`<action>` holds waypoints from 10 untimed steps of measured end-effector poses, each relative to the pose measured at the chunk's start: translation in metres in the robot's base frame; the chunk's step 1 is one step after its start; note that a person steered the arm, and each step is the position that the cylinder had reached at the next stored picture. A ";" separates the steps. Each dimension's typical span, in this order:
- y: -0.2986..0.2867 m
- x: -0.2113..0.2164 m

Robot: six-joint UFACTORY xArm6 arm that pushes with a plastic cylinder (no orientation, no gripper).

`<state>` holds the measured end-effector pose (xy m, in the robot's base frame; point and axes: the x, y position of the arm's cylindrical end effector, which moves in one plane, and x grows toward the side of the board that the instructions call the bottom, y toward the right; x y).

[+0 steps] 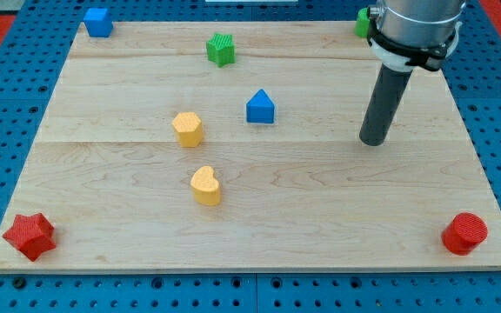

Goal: Move your arm towards center right

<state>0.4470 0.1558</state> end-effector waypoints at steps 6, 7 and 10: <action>0.013 0.029; 0.015 0.029; 0.015 0.027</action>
<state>0.4744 0.1710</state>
